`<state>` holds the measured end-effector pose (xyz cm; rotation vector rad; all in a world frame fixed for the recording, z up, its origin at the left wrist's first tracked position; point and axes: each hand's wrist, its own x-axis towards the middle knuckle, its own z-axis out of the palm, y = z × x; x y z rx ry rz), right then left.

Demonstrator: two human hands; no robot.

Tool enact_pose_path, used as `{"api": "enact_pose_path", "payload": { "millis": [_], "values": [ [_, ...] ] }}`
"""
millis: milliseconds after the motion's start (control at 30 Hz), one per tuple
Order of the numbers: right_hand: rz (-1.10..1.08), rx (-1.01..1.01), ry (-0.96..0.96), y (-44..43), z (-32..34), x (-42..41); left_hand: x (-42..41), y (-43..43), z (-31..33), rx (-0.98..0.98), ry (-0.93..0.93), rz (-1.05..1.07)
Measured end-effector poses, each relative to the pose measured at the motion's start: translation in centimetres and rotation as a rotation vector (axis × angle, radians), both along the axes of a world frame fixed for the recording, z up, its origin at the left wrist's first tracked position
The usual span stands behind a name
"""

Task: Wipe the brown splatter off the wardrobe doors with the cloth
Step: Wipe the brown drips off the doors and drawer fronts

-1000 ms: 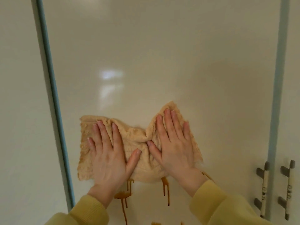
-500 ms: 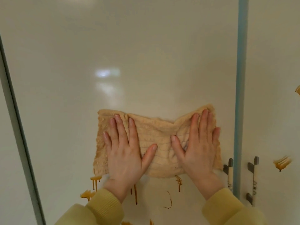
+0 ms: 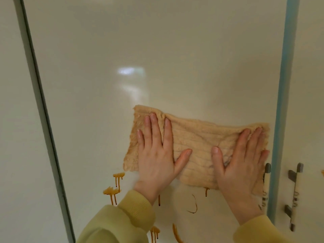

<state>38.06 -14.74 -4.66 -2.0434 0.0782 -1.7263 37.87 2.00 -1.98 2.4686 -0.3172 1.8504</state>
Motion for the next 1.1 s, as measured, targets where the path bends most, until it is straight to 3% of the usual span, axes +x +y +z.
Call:
{"api": "enact_pose_path", "payload": {
  "millis": [500, 1100],
  "values": [
    [-0.042, -0.051, -0.012, 6.1, -5.4, 0.3, -0.2, 8.1, -6.0, 0.148, 0.013, -0.007],
    [-0.014, -0.199, -0.031, 20.6, -2.9, 0.4, -0.9, 23.1, -6.1, 0.121, 0.038, 0.044]
  ]
}}
